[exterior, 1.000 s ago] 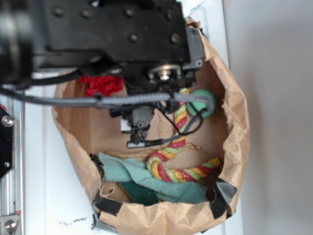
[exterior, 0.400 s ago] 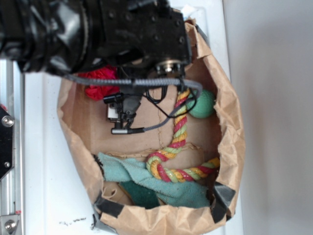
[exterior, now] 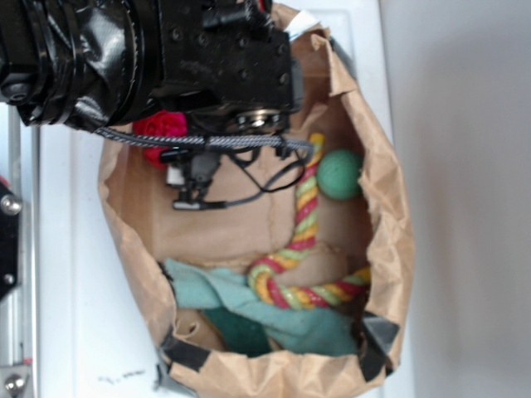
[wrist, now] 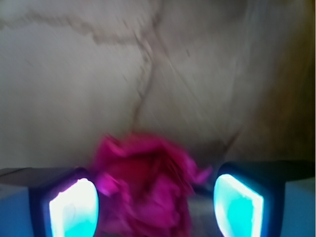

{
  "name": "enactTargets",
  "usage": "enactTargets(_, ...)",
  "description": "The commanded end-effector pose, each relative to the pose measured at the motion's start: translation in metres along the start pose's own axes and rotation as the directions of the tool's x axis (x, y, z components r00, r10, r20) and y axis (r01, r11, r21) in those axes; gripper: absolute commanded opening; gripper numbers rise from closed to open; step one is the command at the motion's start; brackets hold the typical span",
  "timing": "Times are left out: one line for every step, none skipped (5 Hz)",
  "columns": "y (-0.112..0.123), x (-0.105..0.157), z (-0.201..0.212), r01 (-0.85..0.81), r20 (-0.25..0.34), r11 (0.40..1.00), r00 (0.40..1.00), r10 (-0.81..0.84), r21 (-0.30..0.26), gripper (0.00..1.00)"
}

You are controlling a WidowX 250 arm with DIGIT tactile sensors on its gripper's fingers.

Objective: Grab the red paper.

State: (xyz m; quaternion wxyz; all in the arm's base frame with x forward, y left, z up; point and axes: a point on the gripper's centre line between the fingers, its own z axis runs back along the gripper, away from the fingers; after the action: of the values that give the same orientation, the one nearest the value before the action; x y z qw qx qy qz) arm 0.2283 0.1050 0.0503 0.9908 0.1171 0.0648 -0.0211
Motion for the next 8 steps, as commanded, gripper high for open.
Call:
enactTargets(0.007, -0.005, 0.01, 0.001, 0.036, 1.0, 0.999, -0.003, 0.031, 1.0)
enactTargets(0.008, -0.003, 0.01, -0.009, -0.001, 1.0, 1.0, 0.009, 0.002, 1.0)
enactTargets(0.008, -0.003, 0.01, -0.009, -0.001, 1.0, 1.0, 0.009, 0.002, 1.0)
enactTargets(0.008, -0.003, 0.01, -0.009, -0.001, 1.0, 1.0, 0.009, 0.002, 1.0)
enactTargets(0.008, -0.003, 0.01, -0.009, -0.001, 1.0, 1.0, 0.009, 0.002, 1.0)
enactTargets(0.001, -0.01, 0.005, 0.011, 0.034, 1.0, 0.999, -0.011, 0.0, 1.0)
enactTargets(-0.01, -0.014, -0.001, 0.049, 0.056, 0.999, 0.997, -0.049, 0.004, 1.0)
enactTargets(-0.019, -0.015, -0.001, 0.085, 0.052, 0.996, 0.995, -0.085, 0.001, 1.0)
